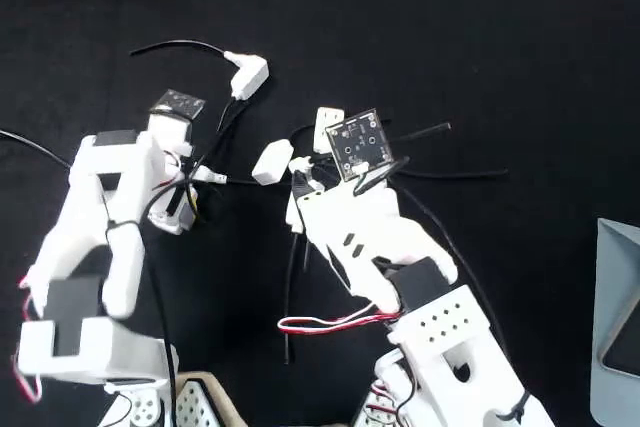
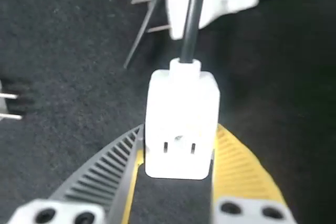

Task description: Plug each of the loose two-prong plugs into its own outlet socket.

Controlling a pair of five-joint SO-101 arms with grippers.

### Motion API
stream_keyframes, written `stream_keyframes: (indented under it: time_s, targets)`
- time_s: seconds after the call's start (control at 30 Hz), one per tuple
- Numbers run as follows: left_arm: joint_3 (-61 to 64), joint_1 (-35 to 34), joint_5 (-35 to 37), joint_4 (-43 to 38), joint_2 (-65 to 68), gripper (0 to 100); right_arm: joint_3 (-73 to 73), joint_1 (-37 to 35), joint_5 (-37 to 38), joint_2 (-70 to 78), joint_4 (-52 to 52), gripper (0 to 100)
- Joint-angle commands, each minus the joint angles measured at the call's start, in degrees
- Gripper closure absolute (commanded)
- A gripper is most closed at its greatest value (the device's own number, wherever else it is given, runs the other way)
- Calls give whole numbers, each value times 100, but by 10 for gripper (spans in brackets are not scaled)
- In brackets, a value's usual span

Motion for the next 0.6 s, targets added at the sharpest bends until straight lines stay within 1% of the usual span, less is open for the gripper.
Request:
stream_keyframes:
  time_s: [0.0,0.1,0.13,0.27,0.3,0.4,0.57]
  targets:
    - [541,716,44,185,-1371,867,-154,-62,53,-66,0,985]
    - [1086,1174,475,141,-2198,859,-154,-62,53,-66,0,985]
    - [1209,1253,651,141,-2426,836,-154,-62,53,-66,0,985]
    - [1385,1033,1055,149,-2646,659,-145,-62,53,-66,9,985]
    - [1385,963,1090,141,-2655,652,-145,-62,53,-66,9,985]
    - [1385,927,897,176,-2708,678,-145,-62,53,-66,9,985]
    - [1490,1209,862,176,-2646,690,-145,-62,53,-66,18,985]
